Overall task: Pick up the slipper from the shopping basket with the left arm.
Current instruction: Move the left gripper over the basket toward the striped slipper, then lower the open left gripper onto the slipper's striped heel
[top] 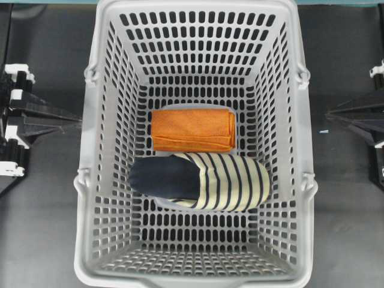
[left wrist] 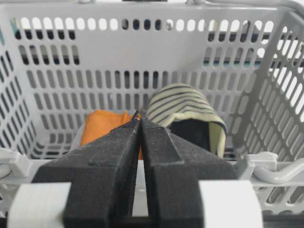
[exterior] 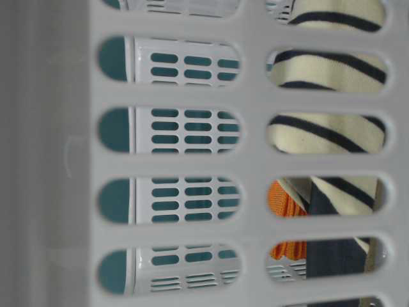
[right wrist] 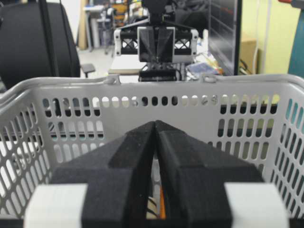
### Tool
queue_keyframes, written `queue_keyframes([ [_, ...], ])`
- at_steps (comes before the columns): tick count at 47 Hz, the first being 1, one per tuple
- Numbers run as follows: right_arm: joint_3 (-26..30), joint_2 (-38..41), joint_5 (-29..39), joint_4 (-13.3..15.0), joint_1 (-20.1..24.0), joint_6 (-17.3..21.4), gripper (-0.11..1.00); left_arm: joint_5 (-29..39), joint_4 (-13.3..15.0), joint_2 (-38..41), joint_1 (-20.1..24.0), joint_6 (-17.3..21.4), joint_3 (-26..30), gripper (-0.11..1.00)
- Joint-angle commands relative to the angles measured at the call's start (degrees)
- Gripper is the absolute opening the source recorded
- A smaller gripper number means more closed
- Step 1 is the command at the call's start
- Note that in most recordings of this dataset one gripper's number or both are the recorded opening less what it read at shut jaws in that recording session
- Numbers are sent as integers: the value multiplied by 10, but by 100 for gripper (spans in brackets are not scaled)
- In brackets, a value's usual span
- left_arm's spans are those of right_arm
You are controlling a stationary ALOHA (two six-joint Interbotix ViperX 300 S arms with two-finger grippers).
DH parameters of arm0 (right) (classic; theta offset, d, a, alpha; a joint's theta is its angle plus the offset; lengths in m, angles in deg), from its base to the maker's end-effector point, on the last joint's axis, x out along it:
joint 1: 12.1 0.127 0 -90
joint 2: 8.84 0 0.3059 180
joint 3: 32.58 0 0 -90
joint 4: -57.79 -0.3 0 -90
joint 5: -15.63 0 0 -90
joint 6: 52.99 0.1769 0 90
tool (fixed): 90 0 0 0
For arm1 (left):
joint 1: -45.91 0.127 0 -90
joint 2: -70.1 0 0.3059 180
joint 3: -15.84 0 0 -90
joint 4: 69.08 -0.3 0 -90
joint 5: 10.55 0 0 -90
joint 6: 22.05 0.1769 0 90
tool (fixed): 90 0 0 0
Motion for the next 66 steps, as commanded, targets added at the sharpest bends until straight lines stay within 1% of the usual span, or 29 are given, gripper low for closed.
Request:
queue_keyframes([
  [1,8,5,-4,-1,1,4,0,18,-24,2,-2,-8,40,6],
  [2,8,4,-4,-1,1,4,0,28,-24,3,-2,-11,49,6],
  [5,8,1,-4,-4,1,4,0,73,-24,7,-3,-19,86,0],
  [10,8,-4,-4,-4,1,4,0,158,-24,32,-5,-33,151,0],
  [14,7,-7,-3,-4,1,4,0,234,-24,68,-10,-44,212,0],
  [18,8,-10,1,-4,1,4,0,303,-24,115,-17,-51,272,0],
  [23,7,-11,7,-4,1,4,0,380,-24,183,-28,-48,350,0],
  [35,7,-14,27,-7,1,4,0,533,-24,360,-55,-44,509,0],
  [43,6,-18,42,-9,1,4,0,610,-25,465,-67,-40,601,0],
  [49,5,-22,46,-9,1,4,0,652,-24,529,-73,-41,656,0],
  [58,2,-29,47,-9,1,4,0,708,-24,606,-83,-41,712,0],
  [66,-2,-34,47,-9,3,4,0,719,-24,640,-87,-40,742,0],
])
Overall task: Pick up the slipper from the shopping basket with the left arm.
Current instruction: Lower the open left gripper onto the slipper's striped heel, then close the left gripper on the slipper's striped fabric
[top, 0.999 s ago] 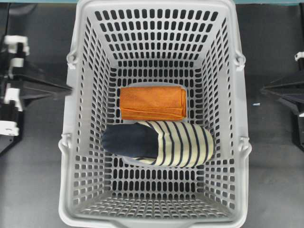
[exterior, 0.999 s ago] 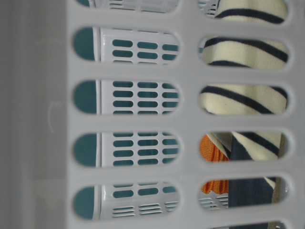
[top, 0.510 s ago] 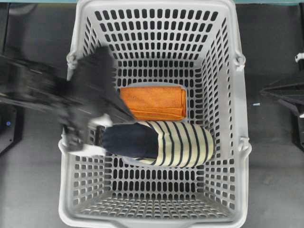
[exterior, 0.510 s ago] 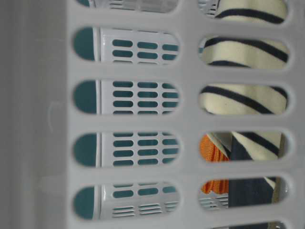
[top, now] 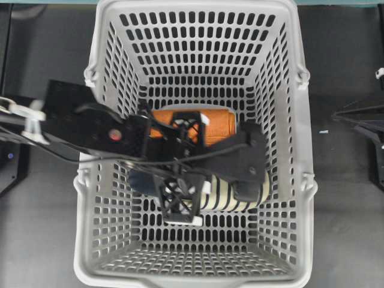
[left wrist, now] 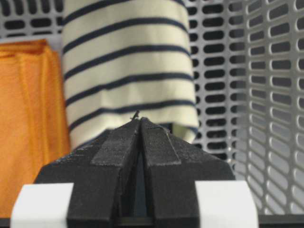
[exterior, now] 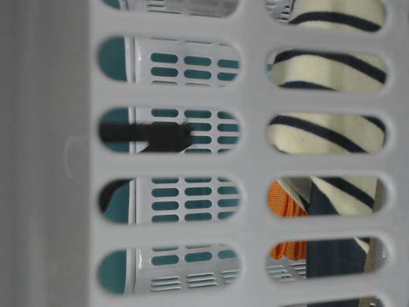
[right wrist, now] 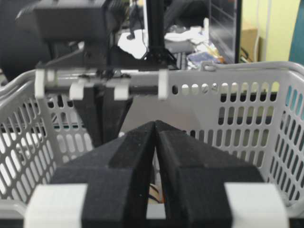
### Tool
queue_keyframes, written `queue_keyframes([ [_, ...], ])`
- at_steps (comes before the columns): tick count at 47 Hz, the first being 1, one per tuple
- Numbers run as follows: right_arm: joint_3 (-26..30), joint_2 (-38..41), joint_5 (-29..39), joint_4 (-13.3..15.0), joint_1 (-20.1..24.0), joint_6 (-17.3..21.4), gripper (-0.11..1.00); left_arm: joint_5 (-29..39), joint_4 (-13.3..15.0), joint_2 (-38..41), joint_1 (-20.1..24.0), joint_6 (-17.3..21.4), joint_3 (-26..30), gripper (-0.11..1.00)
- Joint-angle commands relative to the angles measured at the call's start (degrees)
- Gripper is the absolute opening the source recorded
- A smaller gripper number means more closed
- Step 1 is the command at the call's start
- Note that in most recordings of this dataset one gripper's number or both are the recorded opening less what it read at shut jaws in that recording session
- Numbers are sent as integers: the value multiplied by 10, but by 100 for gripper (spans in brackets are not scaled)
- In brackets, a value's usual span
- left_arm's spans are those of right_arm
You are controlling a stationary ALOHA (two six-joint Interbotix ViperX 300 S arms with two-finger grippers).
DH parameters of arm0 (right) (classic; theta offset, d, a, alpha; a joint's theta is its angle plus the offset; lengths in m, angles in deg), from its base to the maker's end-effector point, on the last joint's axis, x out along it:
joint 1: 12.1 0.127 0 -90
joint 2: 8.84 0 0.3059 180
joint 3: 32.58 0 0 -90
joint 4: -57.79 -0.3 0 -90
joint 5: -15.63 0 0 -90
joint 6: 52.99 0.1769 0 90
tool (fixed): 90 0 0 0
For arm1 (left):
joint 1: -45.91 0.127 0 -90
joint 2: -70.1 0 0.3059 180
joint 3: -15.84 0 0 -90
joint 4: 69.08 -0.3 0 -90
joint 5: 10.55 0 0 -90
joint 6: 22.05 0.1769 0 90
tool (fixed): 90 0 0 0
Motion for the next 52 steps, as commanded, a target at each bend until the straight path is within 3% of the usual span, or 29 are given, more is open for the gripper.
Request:
queue_keyframes([
  [1,2,3,-3,-3,2,1,0,2,-2,5,-4,-2,25,0],
  [7,1,2,-3,-3,2,1,0,2,-2,14,-4,-1,29,2],
  [12,-2,2,-3,-3,2,1,0,2,-2,19,-4,-4,30,28],
  [19,-6,2,-3,-3,3,1,0,-1,-2,33,-4,-8,34,75],
  [24,-7,2,-3,-3,3,1,0,-5,-3,47,-5,-14,25,91],
  [40,-10,2,-3,-3,4,1,0,-10,-2,83,4,-5,-9,87],
  [44,-11,2,-3,-3,4,1,0,-10,-2,81,5,-4,-11,73],
  [52,-11,2,-3,-3,4,4,0,-10,-3,78,5,-4,-7,26],
])
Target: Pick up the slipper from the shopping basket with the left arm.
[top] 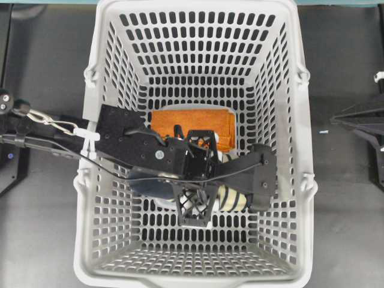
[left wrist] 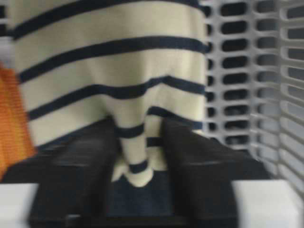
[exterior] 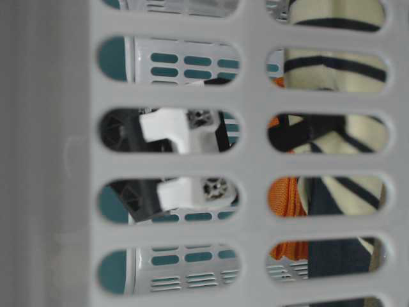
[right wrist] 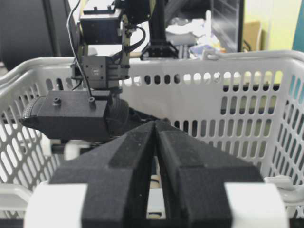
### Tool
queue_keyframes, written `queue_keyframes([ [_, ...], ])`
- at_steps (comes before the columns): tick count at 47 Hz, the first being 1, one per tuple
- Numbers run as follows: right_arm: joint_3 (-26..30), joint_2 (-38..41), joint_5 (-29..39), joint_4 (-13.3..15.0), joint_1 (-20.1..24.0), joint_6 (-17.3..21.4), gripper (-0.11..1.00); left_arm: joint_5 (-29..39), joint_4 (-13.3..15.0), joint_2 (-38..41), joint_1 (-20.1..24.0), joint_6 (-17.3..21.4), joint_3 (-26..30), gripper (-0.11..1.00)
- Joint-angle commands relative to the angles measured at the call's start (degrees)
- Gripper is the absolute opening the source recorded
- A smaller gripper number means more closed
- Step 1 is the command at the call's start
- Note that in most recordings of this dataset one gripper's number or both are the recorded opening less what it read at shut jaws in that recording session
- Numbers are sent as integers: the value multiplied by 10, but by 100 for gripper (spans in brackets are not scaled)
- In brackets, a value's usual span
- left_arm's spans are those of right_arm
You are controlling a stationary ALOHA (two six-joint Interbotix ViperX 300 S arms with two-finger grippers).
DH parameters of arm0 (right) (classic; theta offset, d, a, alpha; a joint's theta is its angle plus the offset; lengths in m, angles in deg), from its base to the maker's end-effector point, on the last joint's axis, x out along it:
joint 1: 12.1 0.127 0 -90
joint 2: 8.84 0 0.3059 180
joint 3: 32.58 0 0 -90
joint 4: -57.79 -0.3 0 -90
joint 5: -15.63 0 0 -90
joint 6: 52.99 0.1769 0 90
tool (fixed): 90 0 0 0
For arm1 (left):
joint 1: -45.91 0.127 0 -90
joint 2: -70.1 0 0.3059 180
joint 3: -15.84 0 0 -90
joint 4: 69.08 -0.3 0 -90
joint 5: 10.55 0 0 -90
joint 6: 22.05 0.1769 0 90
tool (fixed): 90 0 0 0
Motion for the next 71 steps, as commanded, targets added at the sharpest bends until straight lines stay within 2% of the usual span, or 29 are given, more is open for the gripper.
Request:
queue_keyframes([
  [1,4,4,-3,-2,3,4,0,-2,-3,-11,2,-1,7,21],
  [4,4,4,-3,-2,2,9,0,3,-3,-18,1,0,11,8],
  [11,2,4,-3,-2,3,16,0,33,-3,-43,2,1,42,7],
  [17,3,4,-3,-2,3,16,0,90,-3,-58,7,2,91,7],
  [28,2,2,-3,-2,3,16,0,224,-3,-54,11,0,238,7],
  [37,3,-7,-3,-2,3,16,0,294,-3,-25,13,0,355,7],
  [41,2,-11,-3,-2,3,16,0,319,-3,-10,13,1,389,7],
  [49,2,-16,4,-2,2,16,0,337,-3,6,11,1,421,7],
  [71,2,-18,8,-2,3,16,0,350,-3,7,11,0,412,7],
])
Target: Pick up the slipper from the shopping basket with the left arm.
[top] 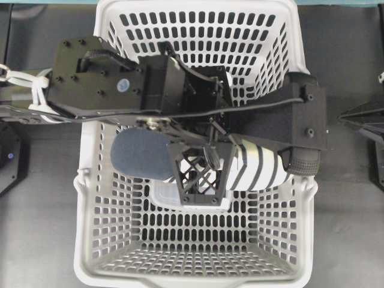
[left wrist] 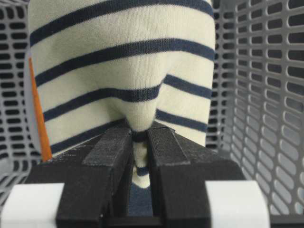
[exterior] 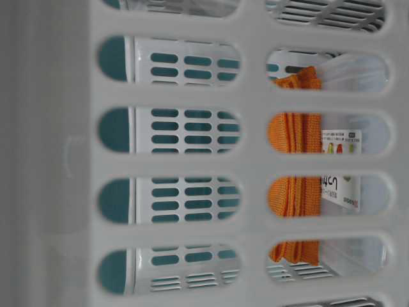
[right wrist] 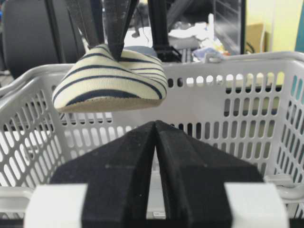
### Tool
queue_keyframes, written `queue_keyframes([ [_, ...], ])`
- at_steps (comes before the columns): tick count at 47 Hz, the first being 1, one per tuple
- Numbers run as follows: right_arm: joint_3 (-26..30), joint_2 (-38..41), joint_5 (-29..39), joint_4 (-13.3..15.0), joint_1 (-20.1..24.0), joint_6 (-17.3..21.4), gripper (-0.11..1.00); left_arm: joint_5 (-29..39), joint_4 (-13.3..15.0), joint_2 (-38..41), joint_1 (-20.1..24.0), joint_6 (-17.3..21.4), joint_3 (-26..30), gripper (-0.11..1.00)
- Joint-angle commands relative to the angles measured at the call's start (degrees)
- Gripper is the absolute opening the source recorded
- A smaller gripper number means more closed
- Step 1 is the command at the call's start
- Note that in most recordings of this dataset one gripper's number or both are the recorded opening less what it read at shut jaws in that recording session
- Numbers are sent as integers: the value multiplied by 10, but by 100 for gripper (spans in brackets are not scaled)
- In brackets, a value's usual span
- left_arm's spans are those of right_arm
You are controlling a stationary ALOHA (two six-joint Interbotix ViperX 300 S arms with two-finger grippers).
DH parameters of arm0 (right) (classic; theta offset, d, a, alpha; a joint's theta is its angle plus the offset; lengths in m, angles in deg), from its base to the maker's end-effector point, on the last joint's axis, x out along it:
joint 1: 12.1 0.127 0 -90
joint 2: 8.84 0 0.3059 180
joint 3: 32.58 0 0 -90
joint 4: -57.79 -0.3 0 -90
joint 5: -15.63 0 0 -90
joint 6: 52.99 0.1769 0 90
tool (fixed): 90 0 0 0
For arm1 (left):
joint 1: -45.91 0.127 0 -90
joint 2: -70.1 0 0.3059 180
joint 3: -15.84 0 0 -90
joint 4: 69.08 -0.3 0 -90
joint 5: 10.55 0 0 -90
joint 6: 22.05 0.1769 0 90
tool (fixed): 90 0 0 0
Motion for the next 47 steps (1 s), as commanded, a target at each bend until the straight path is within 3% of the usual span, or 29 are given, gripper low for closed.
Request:
queue_keyframes([
  [1,4,4,-3,-2,2,1,0,-2,-2,-11,-2,-2,5,7],
  [28,4,4,-3,-2,2,1,0,-3,-2,-13,-4,-4,-17,7],
  [47,4,4,-3,-2,2,1,0,-36,-2,-34,0,-9,-83,7],
])
